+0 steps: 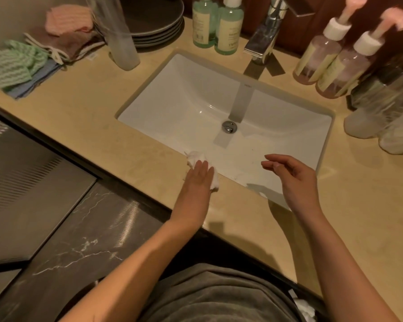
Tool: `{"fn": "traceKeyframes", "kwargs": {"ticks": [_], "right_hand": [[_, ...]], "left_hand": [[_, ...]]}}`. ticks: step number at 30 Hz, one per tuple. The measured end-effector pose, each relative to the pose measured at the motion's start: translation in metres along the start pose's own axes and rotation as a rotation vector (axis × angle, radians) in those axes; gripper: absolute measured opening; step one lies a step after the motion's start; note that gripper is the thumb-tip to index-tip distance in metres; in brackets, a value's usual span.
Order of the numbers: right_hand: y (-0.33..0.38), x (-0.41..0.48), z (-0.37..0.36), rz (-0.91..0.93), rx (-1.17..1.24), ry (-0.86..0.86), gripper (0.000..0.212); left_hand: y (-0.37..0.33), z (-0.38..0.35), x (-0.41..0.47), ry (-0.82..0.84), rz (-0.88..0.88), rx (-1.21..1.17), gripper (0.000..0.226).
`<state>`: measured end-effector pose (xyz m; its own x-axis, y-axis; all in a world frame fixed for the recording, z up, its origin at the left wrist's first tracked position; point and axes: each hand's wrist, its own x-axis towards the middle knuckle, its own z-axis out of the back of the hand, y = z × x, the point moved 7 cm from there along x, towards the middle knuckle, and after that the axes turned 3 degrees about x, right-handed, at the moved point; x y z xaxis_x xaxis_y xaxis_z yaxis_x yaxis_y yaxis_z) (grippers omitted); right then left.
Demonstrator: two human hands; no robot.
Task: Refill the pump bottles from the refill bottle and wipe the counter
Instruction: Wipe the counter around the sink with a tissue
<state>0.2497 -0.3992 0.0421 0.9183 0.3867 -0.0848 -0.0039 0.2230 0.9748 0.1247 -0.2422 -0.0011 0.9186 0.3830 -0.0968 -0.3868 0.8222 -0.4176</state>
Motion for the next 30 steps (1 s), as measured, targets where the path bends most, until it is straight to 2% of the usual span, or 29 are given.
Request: {"fn": "traceKeyframes", "kwargs": {"ticks": [4,7,10,13,16,22,26,30], "right_hand": [[-0.001,-0.001,-0.005,-0.005,-0.015,0.012,0.025],[0.001,0.000,-0.010,-0.011,-0.008,0.026,0.025],[0.005,-0.001,-0.015,-0.017,0.014,0.061,0.025],[0.013,-0.004,-0.029,-0.004,0.033,0.236,0.027],[0.013,-0.011,-0.045,-0.008,-0.029,0.430,0.028],[0.002,-0.021,-0.063,-0.003,-0.239,0.654,0.036],[0.000,-0.024,-0.065,0.035,-0.439,0.660,0.032],[0.003,-0.020,-0.065,0.107,-0.612,0.580,0.010]], "left_hand": [[-0.023,-0.023,-0.011,0.151,-0.132,0.043,0.061],[-0.039,-0.027,-0.025,0.252,-0.210,-0.029,0.053],[-0.054,-0.010,-0.036,0.268,-0.235,-0.286,0.043],[-0.047,0.003,-0.038,0.365,-0.115,-0.587,0.035],[-0.033,0.021,-0.034,0.315,-0.101,-0.651,0.040],[-0.009,0.045,-0.025,0.208,-0.042,-0.712,0.048],[-0.002,0.042,-0.025,0.197,0.004,-0.642,0.041],[0.009,0.034,-0.028,0.182,0.147,-0.675,0.034]]}}
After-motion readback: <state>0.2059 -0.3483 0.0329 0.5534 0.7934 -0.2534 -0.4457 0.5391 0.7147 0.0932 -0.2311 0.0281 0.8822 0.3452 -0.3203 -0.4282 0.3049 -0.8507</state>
